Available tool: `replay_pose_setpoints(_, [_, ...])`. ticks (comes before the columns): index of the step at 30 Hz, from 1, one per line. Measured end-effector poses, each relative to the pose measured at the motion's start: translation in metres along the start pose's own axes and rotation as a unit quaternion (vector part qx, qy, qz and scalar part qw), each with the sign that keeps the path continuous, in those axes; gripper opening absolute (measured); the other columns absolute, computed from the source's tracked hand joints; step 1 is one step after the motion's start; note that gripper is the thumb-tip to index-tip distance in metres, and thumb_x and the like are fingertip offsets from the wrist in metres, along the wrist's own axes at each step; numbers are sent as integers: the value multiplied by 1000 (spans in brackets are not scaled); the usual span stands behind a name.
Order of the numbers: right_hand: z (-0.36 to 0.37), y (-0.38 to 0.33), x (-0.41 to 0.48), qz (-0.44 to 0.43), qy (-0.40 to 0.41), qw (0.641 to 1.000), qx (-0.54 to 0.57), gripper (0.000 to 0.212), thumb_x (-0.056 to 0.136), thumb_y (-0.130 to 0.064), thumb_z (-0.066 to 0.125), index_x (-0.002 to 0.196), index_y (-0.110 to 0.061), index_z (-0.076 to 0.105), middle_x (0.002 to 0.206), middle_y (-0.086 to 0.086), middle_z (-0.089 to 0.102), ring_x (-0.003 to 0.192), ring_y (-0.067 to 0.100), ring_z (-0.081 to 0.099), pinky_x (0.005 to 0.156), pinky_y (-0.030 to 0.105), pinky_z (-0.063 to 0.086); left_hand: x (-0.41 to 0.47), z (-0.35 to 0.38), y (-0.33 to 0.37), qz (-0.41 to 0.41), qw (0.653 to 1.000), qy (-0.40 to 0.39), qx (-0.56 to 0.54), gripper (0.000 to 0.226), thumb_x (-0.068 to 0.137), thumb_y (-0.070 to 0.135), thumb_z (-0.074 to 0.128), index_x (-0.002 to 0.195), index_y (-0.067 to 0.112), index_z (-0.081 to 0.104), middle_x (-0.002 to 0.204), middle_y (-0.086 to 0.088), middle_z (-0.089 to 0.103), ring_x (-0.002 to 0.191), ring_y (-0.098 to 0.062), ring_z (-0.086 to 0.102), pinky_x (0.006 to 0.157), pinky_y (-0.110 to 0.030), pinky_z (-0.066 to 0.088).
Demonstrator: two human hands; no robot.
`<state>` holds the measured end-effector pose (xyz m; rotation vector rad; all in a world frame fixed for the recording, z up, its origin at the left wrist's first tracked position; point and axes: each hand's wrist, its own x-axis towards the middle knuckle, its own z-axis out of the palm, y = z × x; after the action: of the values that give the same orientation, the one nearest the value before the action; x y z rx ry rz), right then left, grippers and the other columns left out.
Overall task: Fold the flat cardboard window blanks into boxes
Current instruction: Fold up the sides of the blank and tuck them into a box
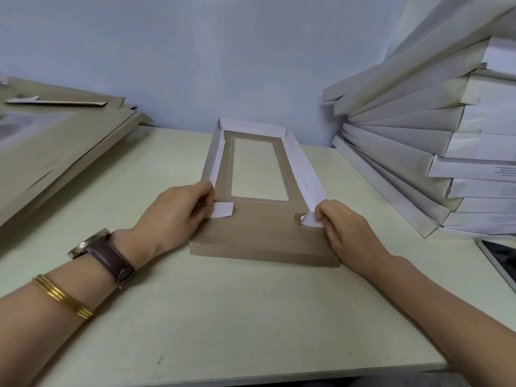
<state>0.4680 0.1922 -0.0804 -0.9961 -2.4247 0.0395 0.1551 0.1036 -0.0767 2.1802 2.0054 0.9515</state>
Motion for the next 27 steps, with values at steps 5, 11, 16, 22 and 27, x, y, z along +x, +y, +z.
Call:
replay_pose_setpoints(5, [-5,-1,-1,-6,-6,1000,-1,12,95,-2,48,93,-11,56,85,-4,54,74,16,48,67,34,43,-2,-4,1,-17,999,-17,-30,21,87,32,66,76,31,48,70,6,58,64,-9,49,61,-27,42])
replay_pose_setpoints(11, [-20,-3,-6,6,-84,996,16,36,90,-57,51,110,-27,51,97,-30,47,93,-8,44,75,13,34,-4,-18,3,-24,995,-97,-30,66,46,84,66,93,40,52,92,16,50,94,5,42,68,-14,35])
replay_pose_setpoints(16, [-32,0,-6,-10,-182,983,-24,79,74,-83,41,133,-30,41,126,-28,41,116,-1,41,94,23,38,-5,-25,4,-10,986,-165,17,84,36,83,68,108,46,43,97,5,45,97,-5,42,70,-21,40])
replay_pose_setpoints(22, [-36,1,-6,-18,-206,977,-47,75,72,-63,53,138,-31,35,137,-19,40,121,3,39,101,29,36,-8,-23,8,21,986,-155,50,71,57,46,78,117,32,41,89,9,47,95,-2,32,65,-14,40])
replay_pose_setpoints(27, [-31,1,-5,-26,-171,983,-55,61,73,-31,58,132,-25,44,130,-17,48,114,6,45,91,21,36,-6,-17,4,36,989,-130,58,54,68,28,66,117,28,42,90,15,49,98,-7,33,67,-14,36])
